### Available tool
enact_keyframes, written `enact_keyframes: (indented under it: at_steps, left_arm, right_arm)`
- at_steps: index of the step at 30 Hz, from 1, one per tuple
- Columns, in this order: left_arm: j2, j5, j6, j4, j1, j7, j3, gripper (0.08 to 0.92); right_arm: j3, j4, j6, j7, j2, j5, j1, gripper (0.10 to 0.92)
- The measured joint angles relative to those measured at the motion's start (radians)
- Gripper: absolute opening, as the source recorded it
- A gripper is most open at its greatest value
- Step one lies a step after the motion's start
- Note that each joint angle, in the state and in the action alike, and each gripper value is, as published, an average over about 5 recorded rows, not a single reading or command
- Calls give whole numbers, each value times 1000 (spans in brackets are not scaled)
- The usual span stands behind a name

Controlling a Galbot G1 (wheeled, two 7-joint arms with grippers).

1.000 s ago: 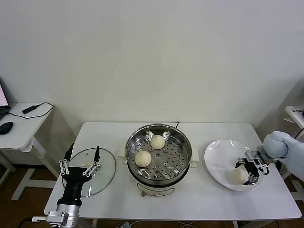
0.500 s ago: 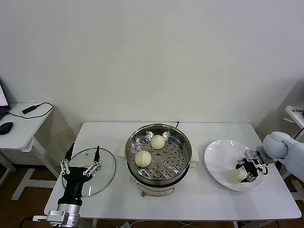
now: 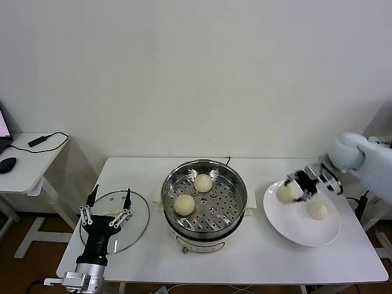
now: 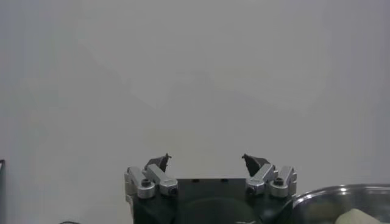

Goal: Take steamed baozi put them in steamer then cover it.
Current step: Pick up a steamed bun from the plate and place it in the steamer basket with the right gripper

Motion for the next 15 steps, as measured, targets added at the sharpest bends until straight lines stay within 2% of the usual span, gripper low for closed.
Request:
enact_keyframes:
  at_steps: [8, 15]
  left_arm:
    - [2, -1, -7, -10, 12, -4, 2, 823]
    - [3, -3, -11, -17, 19, -7, 4, 823]
  right_arm:
    - [-112, 93, 127, -9, 147, 10, 201, 662]
    - [-153, 202, 221, -12, 242, -45, 257, 662]
